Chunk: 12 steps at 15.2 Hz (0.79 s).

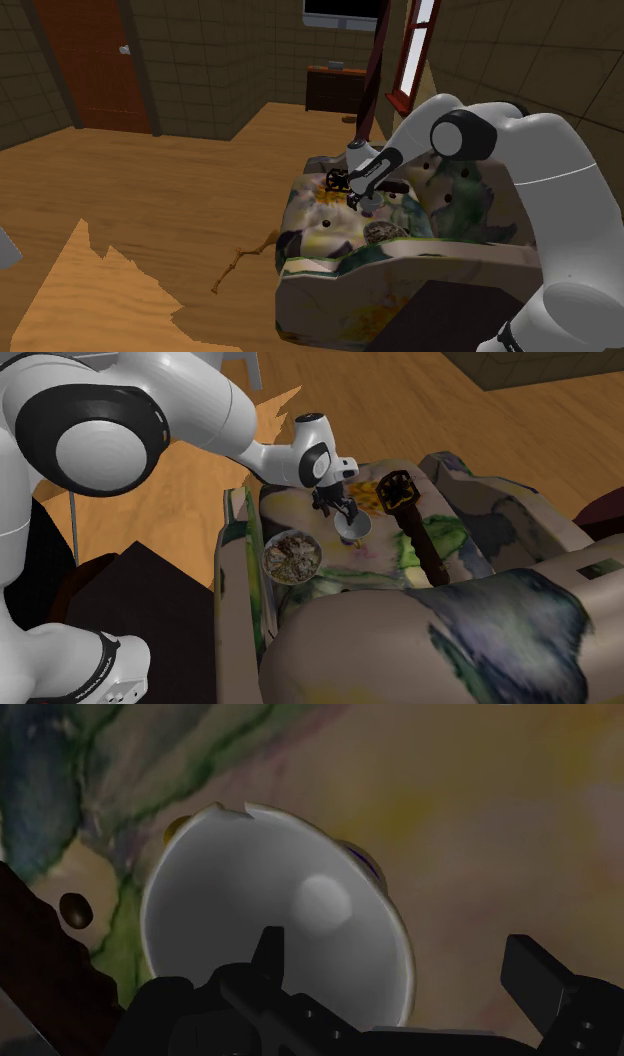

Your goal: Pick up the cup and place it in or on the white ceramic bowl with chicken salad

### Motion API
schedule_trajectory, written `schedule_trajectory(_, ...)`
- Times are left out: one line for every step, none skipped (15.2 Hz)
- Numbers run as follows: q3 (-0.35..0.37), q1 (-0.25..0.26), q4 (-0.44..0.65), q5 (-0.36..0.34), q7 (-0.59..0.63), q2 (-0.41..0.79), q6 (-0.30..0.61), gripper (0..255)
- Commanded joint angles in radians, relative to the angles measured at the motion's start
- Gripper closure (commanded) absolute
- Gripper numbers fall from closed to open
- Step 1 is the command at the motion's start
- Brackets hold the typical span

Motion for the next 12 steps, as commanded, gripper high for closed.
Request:
schedule_trajectory(-0.001,-0.002,0.004,-0.001,0.0,0.01,0.007,0)
schedule_trajectory(-0.001,-0.002,0.004,-0.001,0.0,0.01,0.007,0)
schedule_trajectory(-0.001,-0.002,0.004,-0.001,0.0,0.01,0.007,0)
schedule_trajectory(-0.001,-0.002,0.004,-0.001,0.0,0.01,0.007,0)
schedule_trajectory(-0.001,-0.002,0.004,-0.001,0.0,0.01,0.007,0)
schedule_trajectory(-0.001,-0.002,0.004,-0.001,0.0,0.01,0.007,0)
schedule_trajectory(-0.001,-0.002,0.004,-0.001,0.0,0.01,0.007,0)
schedule_trajectory(-0.001,-0.002,0.004,-0.001,0.0,0.01,0.007,255)
schedule_trajectory(-0.001,-0.002,0.004,-0.001,0.0,0.01,0.007,255)
schedule_trajectory(-0.001,-0.002,0.004,-0.001,0.0,0.01,0.007,255)
schedule_trajectory(-0.001,-0.002,0.004,-0.001,0.0,0.01,0.007,255)
schedule_trajectory(-0.001,-0.002,0.004,-0.001,0.0,0.01,0.007,255)
